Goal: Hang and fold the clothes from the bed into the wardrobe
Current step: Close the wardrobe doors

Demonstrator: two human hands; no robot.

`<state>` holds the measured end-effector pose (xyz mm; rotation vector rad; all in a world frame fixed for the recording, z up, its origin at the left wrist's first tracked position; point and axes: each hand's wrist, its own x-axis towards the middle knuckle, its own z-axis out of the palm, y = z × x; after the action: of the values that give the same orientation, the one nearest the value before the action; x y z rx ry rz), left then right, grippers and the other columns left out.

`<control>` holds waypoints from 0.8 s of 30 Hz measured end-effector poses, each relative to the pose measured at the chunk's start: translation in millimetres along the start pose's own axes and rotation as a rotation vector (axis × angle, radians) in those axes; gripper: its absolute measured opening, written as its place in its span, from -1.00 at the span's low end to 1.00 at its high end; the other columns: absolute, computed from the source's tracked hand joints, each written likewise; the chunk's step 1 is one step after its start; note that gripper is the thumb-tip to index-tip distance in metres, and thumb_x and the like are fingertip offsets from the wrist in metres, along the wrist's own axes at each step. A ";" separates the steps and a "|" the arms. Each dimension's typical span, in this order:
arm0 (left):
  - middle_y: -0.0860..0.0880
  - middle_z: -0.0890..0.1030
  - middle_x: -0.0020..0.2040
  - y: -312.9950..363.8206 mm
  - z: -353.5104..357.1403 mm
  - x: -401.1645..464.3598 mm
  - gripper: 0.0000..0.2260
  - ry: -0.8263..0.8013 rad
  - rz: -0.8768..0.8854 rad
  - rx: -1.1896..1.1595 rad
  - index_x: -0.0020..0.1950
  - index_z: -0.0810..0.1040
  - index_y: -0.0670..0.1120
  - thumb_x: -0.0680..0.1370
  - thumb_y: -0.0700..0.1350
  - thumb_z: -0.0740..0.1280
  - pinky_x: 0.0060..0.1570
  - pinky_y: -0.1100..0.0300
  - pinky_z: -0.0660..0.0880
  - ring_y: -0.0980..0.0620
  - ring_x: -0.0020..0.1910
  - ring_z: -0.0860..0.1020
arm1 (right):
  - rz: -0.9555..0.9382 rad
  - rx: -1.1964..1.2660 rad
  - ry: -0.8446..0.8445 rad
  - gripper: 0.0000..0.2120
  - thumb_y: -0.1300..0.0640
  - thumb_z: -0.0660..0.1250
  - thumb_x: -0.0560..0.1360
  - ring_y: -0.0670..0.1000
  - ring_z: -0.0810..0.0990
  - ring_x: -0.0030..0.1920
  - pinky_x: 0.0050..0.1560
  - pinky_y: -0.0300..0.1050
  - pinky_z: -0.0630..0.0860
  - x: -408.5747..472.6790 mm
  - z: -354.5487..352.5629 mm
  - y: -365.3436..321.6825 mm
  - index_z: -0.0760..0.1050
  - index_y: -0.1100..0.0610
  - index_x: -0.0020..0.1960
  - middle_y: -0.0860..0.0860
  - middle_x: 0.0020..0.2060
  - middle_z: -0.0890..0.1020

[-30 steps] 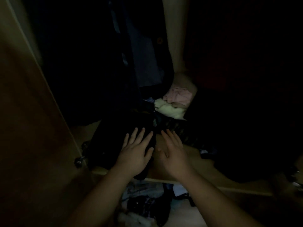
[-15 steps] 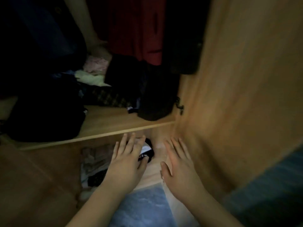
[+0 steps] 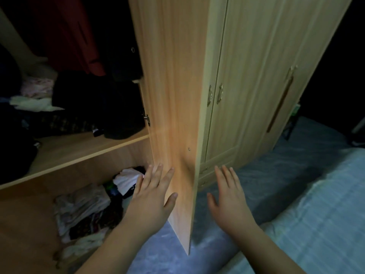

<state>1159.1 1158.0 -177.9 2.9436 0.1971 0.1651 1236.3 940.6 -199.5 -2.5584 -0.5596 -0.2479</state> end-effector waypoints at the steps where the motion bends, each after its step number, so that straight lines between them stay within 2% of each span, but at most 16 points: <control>1: 0.10 -0.22 0.61 1.4 -3.7 0.0 -0.39 0.007 -0.010 0.012 0.55 -0.28 0.26 0.51 0.34 -0.28 0.51 0.01 -0.29 0.07 0.52 -0.40 | -0.015 0.000 0.003 -0.25 0.04 0.32 0.49 0.11 0.01 0.59 0.56 0.05 0.04 7.9 -2.5 0.0 0.09 0.11 0.59 0.08 0.57 0.18; 4: 0.09 -0.20 0.62 -0.4 -17.7 -0.4 -0.42 0.038 -0.063 0.006 0.58 -0.23 0.23 0.60 0.28 -0.11 0.47 0.05 -0.33 0.04 0.54 -0.35 | -0.055 0.008 -0.031 -0.20 0.05 0.31 0.53 0.08 -0.07 0.60 0.58 0.06 -0.01 34.5 -5.5 -7.2 -0.06 0.08 0.62 0.05 0.60 0.07; 7: 0.10 -0.21 0.62 -12.7 -26.8 -5.5 -0.42 0.045 -0.115 0.001 0.58 -0.21 0.22 0.61 0.27 -0.09 0.48 0.05 -0.33 0.04 0.55 -0.34 | -0.062 0.047 -0.085 -0.24 0.08 0.32 0.51 0.14 0.04 0.58 0.57 0.07 0.03 59.3 3.3 -18.2 0.03 0.13 0.60 0.09 0.58 0.16; 9: 0.09 -0.19 0.62 -25.7 -28.1 -13.5 -0.40 0.053 -0.148 0.007 0.58 -0.20 0.21 0.55 0.31 -0.18 0.48 0.06 -0.32 0.04 0.56 -0.33 | -0.007 0.173 -0.122 -0.37 0.13 0.34 0.44 0.20 0.27 0.48 0.52 0.12 0.20 68.0 15.2 -23.9 0.25 0.16 0.47 0.12 0.43 0.38; 11: 0.08 -0.18 0.62 -41.0 -27.1 -25.1 -0.40 0.049 -0.188 0.019 0.58 -0.19 0.22 0.55 0.30 -0.19 0.47 0.07 -0.33 0.02 0.57 -0.32 | 0.052 0.339 -0.097 -0.52 0.15 0.34 0.34 0.15 0.47 0.22 0.29 0.18 0.43 67.7 26.4 -30.8 0.33 0.12 0.23 0.06 0.14 0.51; 13: 0.06 -0.19 0.62 -57.6 -23.7 -36.2 -0.43 0.031 -0.244 0.017 0.58 -0.21 0.21 0.61 0.26 -0.09 0.48 0.05 -0.34 0.00 0.57 -0.32 | 0.070 0.394 -0.055 -0.59 0.23 0.37 0.32 0.09 0.47 0.07 0.14 0.18 0.48 60.4 34.9 -42.6 0.30 0.10 0.10 0.02 0.00 0.47; 15: 0.04 -0.21 0.62 -73.7 -21.2 -45.3 -0.43 0.021 -0.285 0.012 0.58 -0.23 0.21 0.63 0.24 -0.06 0.51 0.03 -0.31 -0.01 0.56 -0.33 | 0.061 0.393 -0.023 -0.63 0.27 0.37 0.34 0.11 0.43 0.02 0.09 0.21 0.47 50.6 43.1 -58.8 0.28 0.15 0.05 0.06 -0.03 0.43; 17: 0.04 -0.20 0.62 -90.4 -18.6 -51.7 -0.42 0.011 -0.303 -0.018 0.59 -0.20 0.19 0.65 0.21 0.00 0.54 -0.01 -0.26 -0.01 0.57 -0.33 | 0.051 0.382 -0.039 -0.54 0.20 0.33 0.36 0.20 0.41 0.16 0.18 0.29 0.44 39.2 52.3 -80.0 0.29 0.29 0.19 0.17 0.11 0.42; 19: 0.03 -0.18 0.63 -105.9 -18.3 -55.3 -0.42 0.016 -0.304 -0.053 0.60 -0.17 0.19 0.65 0.20 0.03 0.55 -0.03 -0.23 0.00 0.57 -0.32 | 0.018 0.396 -0.081 -0.36 0.18 0.33 0.39 0.22 0.33 0.35 0.33 0.29 0.37 27.5 65.3 -106.4 0.19 0.30 0.40 0.20 0.33 0.35; 22: 0.05 -0.18 0.63 -131.5 -24.5 -57.2 -0.38 0.037 -0.295 -0.067 0.59 -0.17 0.20 0.55 0.30 -0.13 0.53 0.01 -0.26 0.02 0.56 -0.33 | -0.108 0.353 -0.120 -0.10 0.20 0.38 0.45 0.09 0.05 0.57 0.54 0.07 0.13 13.0 90.2 -152.9 -0.14 0.11 0.58 0.08 0.57 0.06; 24: 0.06 -0.21 0.62 -153.5 -34.9 -58.2 -0.31 0.044 -0.288 -0.071 0.58 -0.20 0.21 0.45 0.33 -0.25 0.50 0.05 -0.31 0.02 0.56 -0.35 | -0.201 0.278 -0.133 -0.04 0.14 0.37 0.48 0.03 -0.07 0.59 0.54 -0.05 0.05 9.0 107.5 -186.9 -0.28 0.01 0.58 -0.01 0.59 -0.12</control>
<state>1078.9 1305.4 -179.1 2.8026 0.6036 0.1903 1170.7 1146.0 -207.2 -2.2613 -0.8418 -0.0624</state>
